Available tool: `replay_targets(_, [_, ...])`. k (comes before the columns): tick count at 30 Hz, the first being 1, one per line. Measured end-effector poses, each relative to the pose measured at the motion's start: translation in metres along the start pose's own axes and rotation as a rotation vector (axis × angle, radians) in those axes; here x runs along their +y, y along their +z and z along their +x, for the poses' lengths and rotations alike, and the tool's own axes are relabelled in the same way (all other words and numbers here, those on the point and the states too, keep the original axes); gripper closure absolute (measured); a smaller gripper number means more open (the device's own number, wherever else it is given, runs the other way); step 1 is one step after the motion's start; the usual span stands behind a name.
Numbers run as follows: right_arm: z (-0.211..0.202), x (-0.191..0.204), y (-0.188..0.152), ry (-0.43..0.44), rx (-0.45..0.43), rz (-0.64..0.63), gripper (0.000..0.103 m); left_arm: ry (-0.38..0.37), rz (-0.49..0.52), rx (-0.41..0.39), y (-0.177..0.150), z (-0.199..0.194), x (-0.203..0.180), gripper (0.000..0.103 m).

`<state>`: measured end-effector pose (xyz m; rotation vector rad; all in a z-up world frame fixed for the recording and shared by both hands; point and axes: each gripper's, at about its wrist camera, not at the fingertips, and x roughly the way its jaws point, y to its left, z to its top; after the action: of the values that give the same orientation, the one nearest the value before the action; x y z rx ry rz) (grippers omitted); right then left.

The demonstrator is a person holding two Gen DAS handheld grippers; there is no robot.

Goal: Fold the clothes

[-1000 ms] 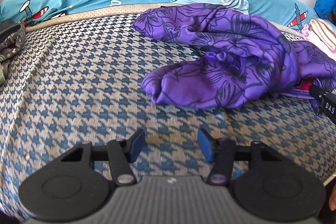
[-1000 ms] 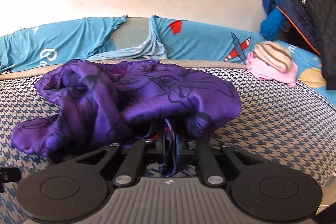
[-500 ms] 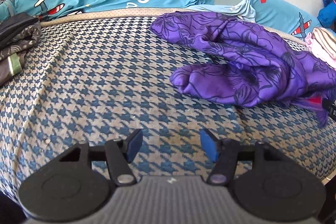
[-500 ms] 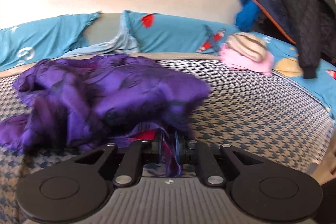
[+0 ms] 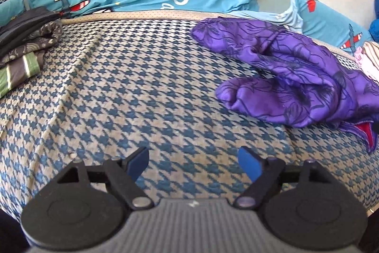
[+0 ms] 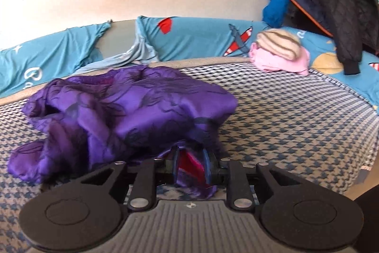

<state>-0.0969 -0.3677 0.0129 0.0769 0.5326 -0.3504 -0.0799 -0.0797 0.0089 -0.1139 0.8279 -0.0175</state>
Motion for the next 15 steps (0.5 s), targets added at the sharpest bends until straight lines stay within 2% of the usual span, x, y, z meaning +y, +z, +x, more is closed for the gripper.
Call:
replay_targets(8, [-0.002,-0.001,-0.002,0.092,0.015,0.057,0.081,0.037,-0.066,0.032,-0.006,0.010,0.024,0.020])
replay_targets(11, [-0.005,-0.003,-0.001,0.131,0.009,0.088,0.077,0.048,-0.067,0.021,-0.007,0.010,0.027,0.013])
replay_targets(12, [-0.005,-0.002,-0.001,0.145,0.007,0.089,0.073,0.051,-0.070,0.019,-0.008,0.011,0.028,0.012])
replay_targets(15, [-0.006,0.001,0.001,0.179,-0.002,0.083,0.071,0.055,-0.065,0.019,-0.008,0.013,0.028,0.010])
